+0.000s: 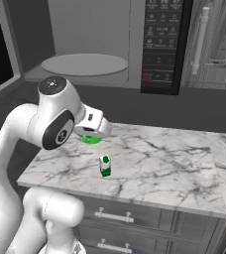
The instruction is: Pick the mug from the counter and place it inside the microwave. Then close the microwave.
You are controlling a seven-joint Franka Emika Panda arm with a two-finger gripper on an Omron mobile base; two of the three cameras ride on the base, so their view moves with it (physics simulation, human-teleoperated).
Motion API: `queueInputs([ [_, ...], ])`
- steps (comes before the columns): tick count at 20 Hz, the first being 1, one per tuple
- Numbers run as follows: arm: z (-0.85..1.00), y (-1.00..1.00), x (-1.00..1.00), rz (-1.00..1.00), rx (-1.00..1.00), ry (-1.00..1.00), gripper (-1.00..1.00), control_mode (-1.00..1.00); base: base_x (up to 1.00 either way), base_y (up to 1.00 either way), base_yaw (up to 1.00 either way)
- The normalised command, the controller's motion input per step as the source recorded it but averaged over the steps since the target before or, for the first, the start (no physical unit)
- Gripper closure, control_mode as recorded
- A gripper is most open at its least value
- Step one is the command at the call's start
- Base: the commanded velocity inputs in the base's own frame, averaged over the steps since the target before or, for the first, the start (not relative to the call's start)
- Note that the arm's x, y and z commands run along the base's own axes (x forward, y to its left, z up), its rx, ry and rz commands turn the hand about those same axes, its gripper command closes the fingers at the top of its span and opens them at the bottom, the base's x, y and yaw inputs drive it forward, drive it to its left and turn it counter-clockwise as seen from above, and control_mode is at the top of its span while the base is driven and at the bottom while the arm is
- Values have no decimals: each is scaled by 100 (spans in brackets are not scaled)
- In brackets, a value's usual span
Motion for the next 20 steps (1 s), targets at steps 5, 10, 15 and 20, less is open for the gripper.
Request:
queueInputs([
  [5, 64, 36, -8, 0, 0, -11, 100, -100, 0, 0, 0],
  [10, 55, 29, 0, 0, 0, -14, 100, -100, 0, 0, 0],
  [15, 52, 20, -3, 0, 1, -10, 100, -100, 0, 0, 0],
  [20, 39, 19, -1, 0, 0, -13, 100, -100, 0, 0, 0],
])
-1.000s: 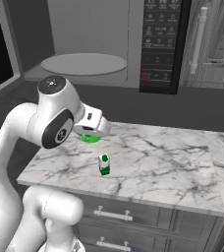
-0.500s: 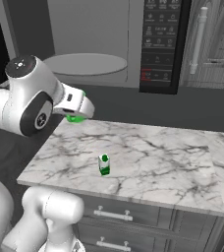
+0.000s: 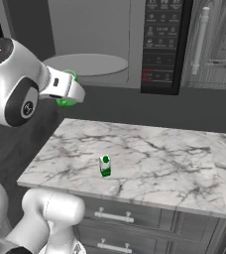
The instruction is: Pick the mug from the counter and place it inside the microwave. Then close the microwave.
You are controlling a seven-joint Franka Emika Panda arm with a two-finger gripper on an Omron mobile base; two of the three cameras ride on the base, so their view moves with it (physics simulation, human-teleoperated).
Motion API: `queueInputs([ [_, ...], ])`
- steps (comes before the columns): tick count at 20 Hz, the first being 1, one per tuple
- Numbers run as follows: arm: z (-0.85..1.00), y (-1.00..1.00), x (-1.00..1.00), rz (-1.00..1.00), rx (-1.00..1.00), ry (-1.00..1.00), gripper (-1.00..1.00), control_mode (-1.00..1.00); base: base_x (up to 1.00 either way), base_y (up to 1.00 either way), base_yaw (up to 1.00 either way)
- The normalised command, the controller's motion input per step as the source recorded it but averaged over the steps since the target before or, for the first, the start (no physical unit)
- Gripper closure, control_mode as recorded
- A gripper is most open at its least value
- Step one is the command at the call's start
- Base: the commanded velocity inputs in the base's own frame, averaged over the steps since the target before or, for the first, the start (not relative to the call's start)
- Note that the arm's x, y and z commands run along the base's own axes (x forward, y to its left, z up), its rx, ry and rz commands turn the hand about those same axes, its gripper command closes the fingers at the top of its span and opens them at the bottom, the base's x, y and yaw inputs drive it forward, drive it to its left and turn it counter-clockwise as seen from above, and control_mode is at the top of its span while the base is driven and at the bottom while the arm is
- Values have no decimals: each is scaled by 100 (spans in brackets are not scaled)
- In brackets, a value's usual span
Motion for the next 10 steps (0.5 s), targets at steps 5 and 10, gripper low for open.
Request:
queueInputs([
  [5, 6, 18, 34, 0, 0, -19, 100, -100, 0, 0, 0],
  [10, 0, 24, 50, 0, 0, -22, 100, -100, 0, 0, 0],
])
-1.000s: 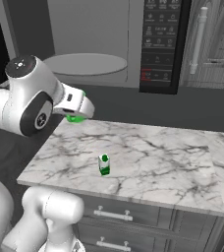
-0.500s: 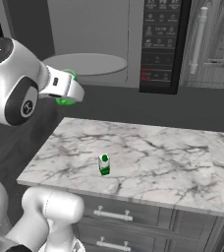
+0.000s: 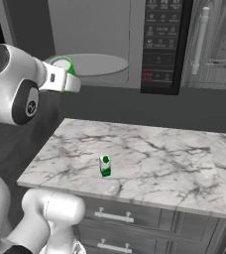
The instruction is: Pick the mug from the counter and place it inside the microwave. Then close the microwave.
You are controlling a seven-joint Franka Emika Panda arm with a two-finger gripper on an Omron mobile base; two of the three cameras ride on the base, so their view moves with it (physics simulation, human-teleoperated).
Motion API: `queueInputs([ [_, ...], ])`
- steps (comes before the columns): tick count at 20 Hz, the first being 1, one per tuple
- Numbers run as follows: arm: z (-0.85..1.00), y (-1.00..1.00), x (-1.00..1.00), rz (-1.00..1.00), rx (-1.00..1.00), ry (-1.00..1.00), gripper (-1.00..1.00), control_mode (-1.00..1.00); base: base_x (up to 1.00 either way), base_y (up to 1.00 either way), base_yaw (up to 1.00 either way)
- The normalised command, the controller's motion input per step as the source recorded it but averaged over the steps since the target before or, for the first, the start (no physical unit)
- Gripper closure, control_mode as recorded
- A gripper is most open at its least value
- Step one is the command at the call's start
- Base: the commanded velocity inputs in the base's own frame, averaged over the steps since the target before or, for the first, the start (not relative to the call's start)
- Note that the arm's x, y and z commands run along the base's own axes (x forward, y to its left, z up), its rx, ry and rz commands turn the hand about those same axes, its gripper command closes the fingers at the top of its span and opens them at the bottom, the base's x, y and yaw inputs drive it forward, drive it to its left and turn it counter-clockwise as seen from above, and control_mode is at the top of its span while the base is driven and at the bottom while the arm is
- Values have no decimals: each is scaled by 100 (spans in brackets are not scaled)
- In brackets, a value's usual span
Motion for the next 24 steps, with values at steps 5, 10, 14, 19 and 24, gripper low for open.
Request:
queueInputs([
  [5, 49, 18, 2, 0, 0, -6, 100, -100, 0, 0, 0],
  [10, 71, 6, -3, 0, 2, 2, 100, -100, 0, 0, 0],
  [14, 35, 0, 11, 0, 0, 12, 100, -100, 0, 0, 0],
  [19, -27, 4, 37, 0, 0, 6, 100, -100, 0, 0, 0],
  [24, -41, 16, 35, 0, 0, 0, 100, -100, 0, 0, 0],
])
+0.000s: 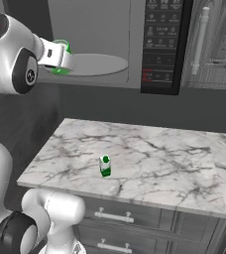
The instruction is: Pick the mug from the counter and place it inside the microwave. Then close the microwave.
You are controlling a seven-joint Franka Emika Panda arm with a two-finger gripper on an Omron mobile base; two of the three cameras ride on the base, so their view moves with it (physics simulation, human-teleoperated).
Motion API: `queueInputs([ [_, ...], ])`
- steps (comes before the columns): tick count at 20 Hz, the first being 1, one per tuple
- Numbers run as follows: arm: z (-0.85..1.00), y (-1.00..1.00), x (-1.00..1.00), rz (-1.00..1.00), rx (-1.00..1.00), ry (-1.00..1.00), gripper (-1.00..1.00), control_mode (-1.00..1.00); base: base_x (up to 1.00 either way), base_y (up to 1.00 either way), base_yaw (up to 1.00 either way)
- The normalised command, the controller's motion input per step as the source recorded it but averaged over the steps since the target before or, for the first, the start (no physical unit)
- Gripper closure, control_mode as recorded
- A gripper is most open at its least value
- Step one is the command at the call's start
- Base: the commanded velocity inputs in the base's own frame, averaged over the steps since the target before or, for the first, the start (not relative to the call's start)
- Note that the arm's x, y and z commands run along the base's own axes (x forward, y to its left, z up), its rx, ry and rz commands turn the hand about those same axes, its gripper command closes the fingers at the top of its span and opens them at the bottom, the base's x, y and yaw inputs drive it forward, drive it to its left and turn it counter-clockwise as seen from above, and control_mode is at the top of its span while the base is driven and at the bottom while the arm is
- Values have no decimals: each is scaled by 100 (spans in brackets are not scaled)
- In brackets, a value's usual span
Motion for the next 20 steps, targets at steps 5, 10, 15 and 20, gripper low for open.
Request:
queueInputs([
  [5, -24, 13, 23, 0, 0, -2, 100, -100, 0, 0, 0],
  [10, 0, 5, 10, 0, 0, -2, 100, -100, 0, 0, 0],
  [15, 6, 0, 17, 0, 0, 1, 100, -100, 0, 0, 0],
  [20, 1, 0, 42, 0, 0, 4, 100, -100, 0, 0, 0],
])
